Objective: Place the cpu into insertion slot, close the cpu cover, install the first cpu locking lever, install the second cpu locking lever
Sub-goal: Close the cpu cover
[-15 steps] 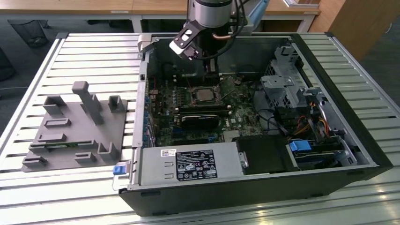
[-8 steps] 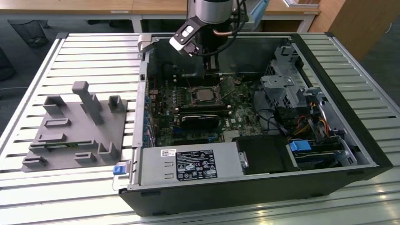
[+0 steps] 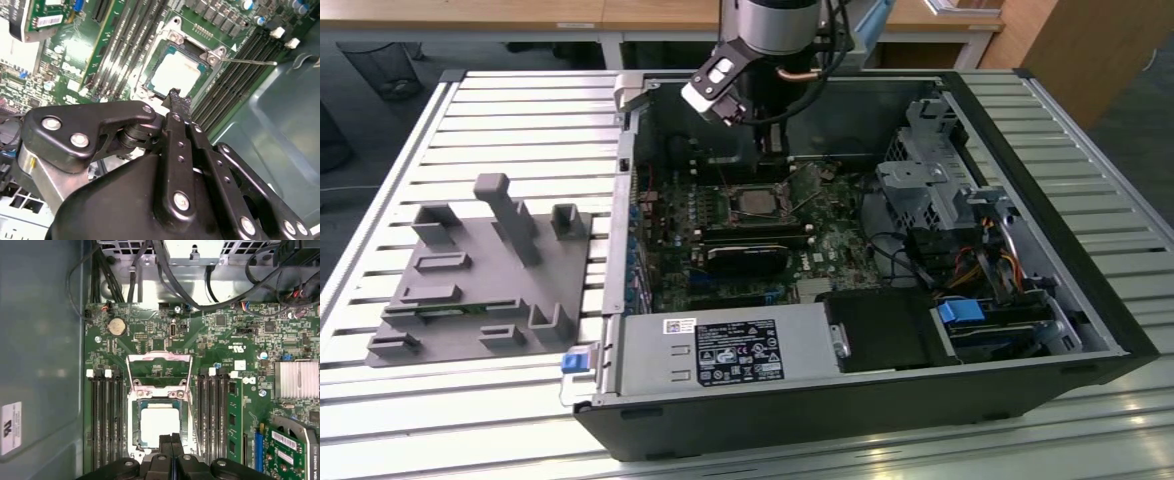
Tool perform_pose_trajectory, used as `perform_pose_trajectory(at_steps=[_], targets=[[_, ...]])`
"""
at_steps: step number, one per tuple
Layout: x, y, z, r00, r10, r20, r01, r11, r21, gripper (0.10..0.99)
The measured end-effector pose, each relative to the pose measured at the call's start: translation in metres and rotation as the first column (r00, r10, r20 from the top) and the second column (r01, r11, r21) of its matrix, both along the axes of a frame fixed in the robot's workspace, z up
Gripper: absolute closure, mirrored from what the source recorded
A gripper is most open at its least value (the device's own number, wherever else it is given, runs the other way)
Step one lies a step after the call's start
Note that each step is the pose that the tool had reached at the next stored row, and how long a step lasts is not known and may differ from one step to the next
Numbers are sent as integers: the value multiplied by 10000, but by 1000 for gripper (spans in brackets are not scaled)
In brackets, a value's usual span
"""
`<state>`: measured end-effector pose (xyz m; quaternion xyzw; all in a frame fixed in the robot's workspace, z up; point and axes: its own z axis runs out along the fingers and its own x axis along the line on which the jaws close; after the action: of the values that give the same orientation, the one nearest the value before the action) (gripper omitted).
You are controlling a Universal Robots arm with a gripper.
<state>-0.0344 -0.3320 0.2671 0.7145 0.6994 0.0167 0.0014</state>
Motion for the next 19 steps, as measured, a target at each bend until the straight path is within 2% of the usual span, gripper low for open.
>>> perform_pose_trajectory(at_steps=[5, 10, 14, 19], targets=[[35, -20, 0, 10000, -1, 0, 1, 10000, -1, 965], [211, -21, 0, 10000, 73, 0, -73, 10000, 8, 965], [232, -21, -1, 9993, 372, 0, -372, 9993, 11, 965], [273, -21, 18, 9991, 415, 1, -415, 9991, 10, 965]])
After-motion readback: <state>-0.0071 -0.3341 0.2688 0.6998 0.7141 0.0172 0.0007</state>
